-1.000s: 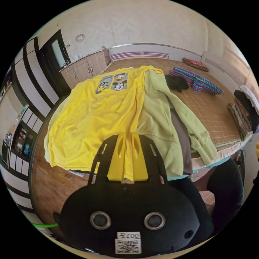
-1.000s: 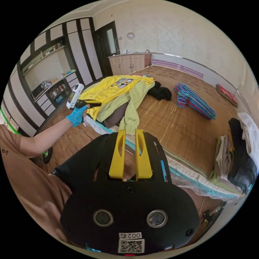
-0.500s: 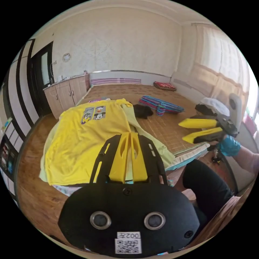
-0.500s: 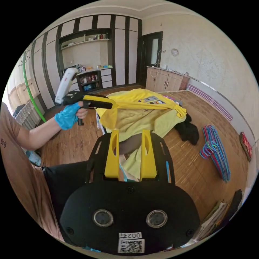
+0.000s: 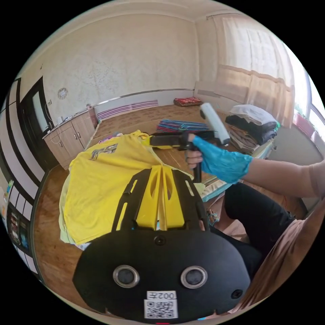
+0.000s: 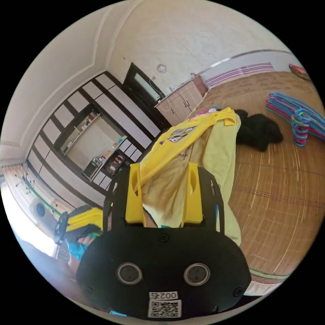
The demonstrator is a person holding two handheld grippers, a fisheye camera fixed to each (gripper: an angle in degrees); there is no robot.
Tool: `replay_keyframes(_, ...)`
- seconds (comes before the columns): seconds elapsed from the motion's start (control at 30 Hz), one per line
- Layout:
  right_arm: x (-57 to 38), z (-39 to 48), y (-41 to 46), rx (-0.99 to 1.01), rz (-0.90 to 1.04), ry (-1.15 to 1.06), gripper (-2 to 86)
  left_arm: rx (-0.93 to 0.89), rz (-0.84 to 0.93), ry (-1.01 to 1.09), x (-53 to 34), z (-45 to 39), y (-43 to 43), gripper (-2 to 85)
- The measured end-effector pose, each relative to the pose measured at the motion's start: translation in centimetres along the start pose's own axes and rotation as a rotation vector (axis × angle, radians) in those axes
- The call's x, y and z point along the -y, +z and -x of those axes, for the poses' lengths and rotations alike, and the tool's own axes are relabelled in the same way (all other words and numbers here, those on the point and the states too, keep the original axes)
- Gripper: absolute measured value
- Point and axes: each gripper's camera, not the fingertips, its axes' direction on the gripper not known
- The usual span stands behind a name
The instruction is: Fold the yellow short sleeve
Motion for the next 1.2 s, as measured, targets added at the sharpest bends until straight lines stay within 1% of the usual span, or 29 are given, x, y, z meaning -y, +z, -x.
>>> replay_keyframes(0.03, 0.2, -0.6, 1.1, 0.028, 0.024, 0.034, 18.7, -0.013, -0.008, 0.005, 0.2, 0.0, -0.4, -0.9)
replay_keyframes(0.1, 0.4, -1.3, 2.3, 0.091, 0.037, 0.091, 17.9, -0.098, -0.041, 0.021, 1.0, 0.0, -2.1, -0.9)
replay_keyframes(0.17, 0.8, -1.6, 2.9, 0.217, 0.046, 0.128, 13.2, -0.155, -0.059, 0.034, 1.6, -0.4, -3.0, -0.9)
replay_keyframes(0.2, 0.9, -1.5, 2.7, 0.227, 0.04, 0.134, 11.0, -0.191, -0.072, 0.049, 2.0, -0.9, -3.8, -0.9)
replay_keyframes(0.27, 1.0, -0.2, 1.0, 0.183, -0.018, 0.085, 3.5, -0.155, -0.058, 0.08, 2.6, -1.8, -4.6, -0.9)
replay_keyframes(0.3, 1.0, 0.2, 0.5, 0.155, -0.022, 0.066, 2.0, -0.129, -0.048, 0.107, 3.0, -2.3, -5.0, -0.9)
replay_keyframes(0.37, 0.4, 1.9, -1.6, 0.1, -0.048, -0.044, 0.1, -0.15, -0.06, 0.114, 3.5, -2.4, -6.0, -0.9)
replay_keyframes(0.5, -1.1, 3.9, -5.8, 0.125, -0.118, -0.152, -0.6, -0.228, -0.124, 0.144, 5.4, -3.3, -8.6, -0.9)
replay_keyframes(0.57, -2.4, 5.3, -8.5, 0.059, -0.141, -0.24, -0.8, -0.243, -0.142, 0.167, 6.2, -4.2, -9.6, -0.9)
replay_keyframes(0.63, -3.6, 6.1, -10.5, 0.015, -0.154, -0.282, -0.8, -0.267, -0.154, 0.186, 7.0, -5.1, -10.4, -0.9)
replay_keyframes(0.77, -6.8, 7.4, -14.9, -0.029, -0.185, -0.362, -0.8, -0.342, -0.176, 0.218, 8.5, -6.8, -12.1, -0.9)
replay_keyframes(0.9, -9.7, 7.9, -18.8, -0.105, -0.222, -0.394, -0.8, -0.392, -0.166, 0.251, 10.4, -8.8, -13.4, -0.9)
replay_keyframes(1.2, -16.8, 8.8, -27.0, -0.233, -0.247, -0.418, -0.7, -0.388, -0.139, 0.342, 14.8, -14.0, -17.0, -0.9)
